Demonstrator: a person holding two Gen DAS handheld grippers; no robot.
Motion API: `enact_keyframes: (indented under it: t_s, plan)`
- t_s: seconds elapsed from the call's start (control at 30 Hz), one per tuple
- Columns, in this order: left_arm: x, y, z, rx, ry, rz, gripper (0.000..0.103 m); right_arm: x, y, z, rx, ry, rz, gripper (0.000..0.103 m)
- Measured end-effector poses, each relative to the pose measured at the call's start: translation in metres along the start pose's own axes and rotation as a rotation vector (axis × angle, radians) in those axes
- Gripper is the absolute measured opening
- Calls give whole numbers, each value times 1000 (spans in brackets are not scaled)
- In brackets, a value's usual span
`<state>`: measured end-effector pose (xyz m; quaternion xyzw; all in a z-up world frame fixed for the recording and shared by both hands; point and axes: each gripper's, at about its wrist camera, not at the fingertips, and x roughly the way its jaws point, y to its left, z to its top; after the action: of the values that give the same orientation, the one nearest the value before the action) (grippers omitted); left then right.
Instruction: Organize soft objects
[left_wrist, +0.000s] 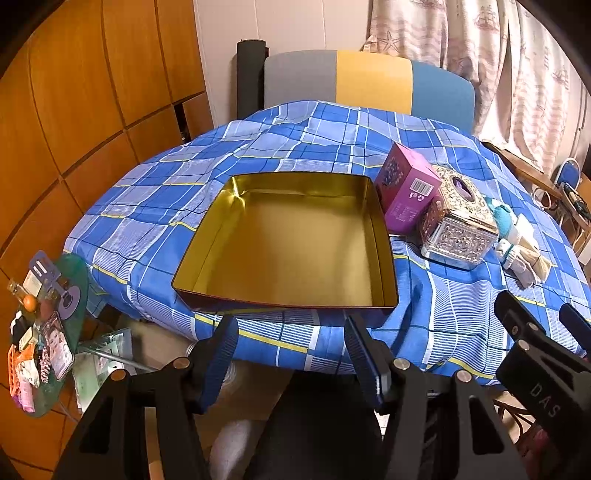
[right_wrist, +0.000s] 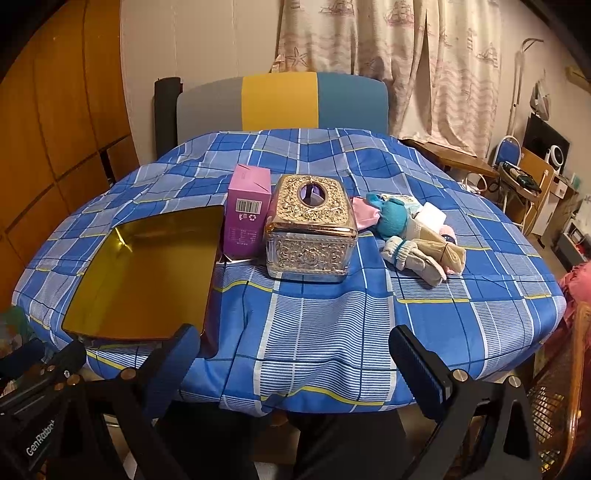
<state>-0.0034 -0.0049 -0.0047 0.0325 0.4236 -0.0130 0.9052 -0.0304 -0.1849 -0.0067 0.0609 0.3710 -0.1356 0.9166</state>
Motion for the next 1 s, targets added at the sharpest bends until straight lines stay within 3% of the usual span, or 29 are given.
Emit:
enact_keyframes:
  t_s: [1.0]
  plan:
    - [4,-2,-2,11,11,5,61,2,1,-1,-5,3,4,103]
